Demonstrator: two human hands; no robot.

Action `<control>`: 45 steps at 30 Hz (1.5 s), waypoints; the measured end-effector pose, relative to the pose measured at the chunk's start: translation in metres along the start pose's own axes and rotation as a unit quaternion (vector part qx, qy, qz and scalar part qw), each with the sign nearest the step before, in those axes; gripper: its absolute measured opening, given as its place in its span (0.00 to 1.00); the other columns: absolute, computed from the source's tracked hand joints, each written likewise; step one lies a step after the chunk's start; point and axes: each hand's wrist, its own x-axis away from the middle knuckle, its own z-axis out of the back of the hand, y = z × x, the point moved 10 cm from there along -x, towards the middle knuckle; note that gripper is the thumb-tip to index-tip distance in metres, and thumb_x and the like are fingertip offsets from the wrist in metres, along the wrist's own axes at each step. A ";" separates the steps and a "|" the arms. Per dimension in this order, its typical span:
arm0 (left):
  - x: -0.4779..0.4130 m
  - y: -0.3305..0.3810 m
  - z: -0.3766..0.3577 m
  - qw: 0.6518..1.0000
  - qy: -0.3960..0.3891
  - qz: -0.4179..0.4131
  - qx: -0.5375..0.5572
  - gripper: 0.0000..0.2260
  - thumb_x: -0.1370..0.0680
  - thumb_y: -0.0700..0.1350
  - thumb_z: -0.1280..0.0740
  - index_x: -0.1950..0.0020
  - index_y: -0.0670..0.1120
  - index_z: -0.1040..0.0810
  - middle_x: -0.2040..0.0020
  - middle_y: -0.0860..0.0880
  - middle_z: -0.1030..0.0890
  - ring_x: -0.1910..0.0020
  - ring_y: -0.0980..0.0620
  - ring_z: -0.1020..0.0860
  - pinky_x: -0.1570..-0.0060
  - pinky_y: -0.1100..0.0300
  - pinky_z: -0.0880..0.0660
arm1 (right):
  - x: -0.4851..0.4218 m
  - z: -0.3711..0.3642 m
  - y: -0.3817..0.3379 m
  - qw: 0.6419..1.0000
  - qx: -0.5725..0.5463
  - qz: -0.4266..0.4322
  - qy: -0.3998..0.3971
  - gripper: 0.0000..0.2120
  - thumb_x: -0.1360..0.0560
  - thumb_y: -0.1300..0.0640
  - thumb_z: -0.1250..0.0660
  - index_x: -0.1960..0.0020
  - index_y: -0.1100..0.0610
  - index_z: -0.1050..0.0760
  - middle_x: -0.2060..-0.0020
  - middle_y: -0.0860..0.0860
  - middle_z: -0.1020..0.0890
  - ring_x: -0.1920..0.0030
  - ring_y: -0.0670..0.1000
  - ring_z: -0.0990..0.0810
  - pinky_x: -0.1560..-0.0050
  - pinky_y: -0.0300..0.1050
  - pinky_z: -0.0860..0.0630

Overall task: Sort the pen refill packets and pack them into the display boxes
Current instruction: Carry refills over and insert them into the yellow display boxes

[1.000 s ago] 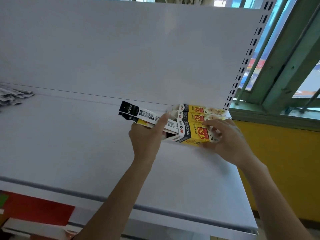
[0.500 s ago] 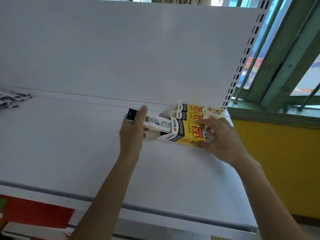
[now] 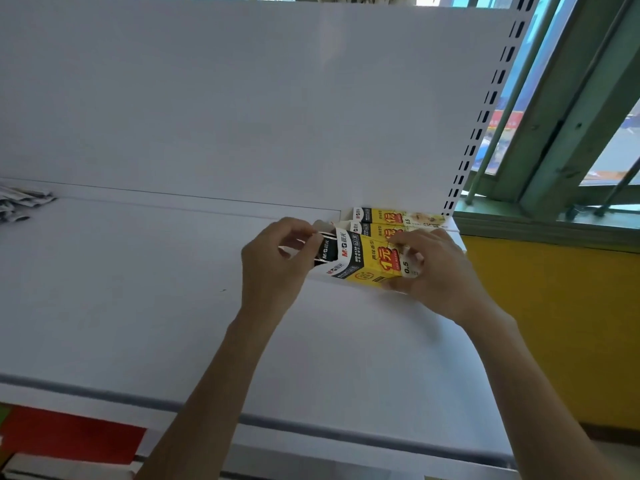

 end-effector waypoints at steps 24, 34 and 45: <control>-0.002 -0.058 -0.042 0.948 -0.194 0.077 -0.241 0.17 0.24 0.49 0.36 0.35 0.50 0.27 0.36 0.49 0.25 0.38 0.50 0.28 0.39 0.55 0.31 | -0.020 -0.020 0.016 0.998 0.012 -0.051 -0.044 0.26 0.31 0.52 0.28 0.34 0.51 0.29 0.37 0.48 0.27 0.36 0.51 0.33 0.37 0.45 0.35; 0.038 -0.063 0.180 0.891 -0.017 0.140 -0.431 0.19 0.23 0.50 0.36 0.33 0.48 0.28 0.30 0.46 0.32 0.31 0.46 0.36 0.33 0.52 0.41 | -0.058 -0.094 -0.238 0.946 -0.224 0.216 -0.090 0.21 0.25 0.56 0.34 0.33 0.53 0.30 0.39 0.48 0.24 0.42 0.46 0.26 0.39 0.45 0.29; 0.087 -0.076 0.415 0.850 0.114 0.156 -0.491 0.12 0.23 0.46 0.35 0.40 0.49 0.23 0.37 0.50 0.25 0.36 0.49 0.31 0.39 0.55 0.36 | -0.009 -0.239 -0.473 0.895 -0.259 0.301 -0.204 0.18 0.25 0.54 0.34 0.36 0.53 0.28 0.41 0.49 0.23 0.45 0.47 0.24 0.43 0.46 0.26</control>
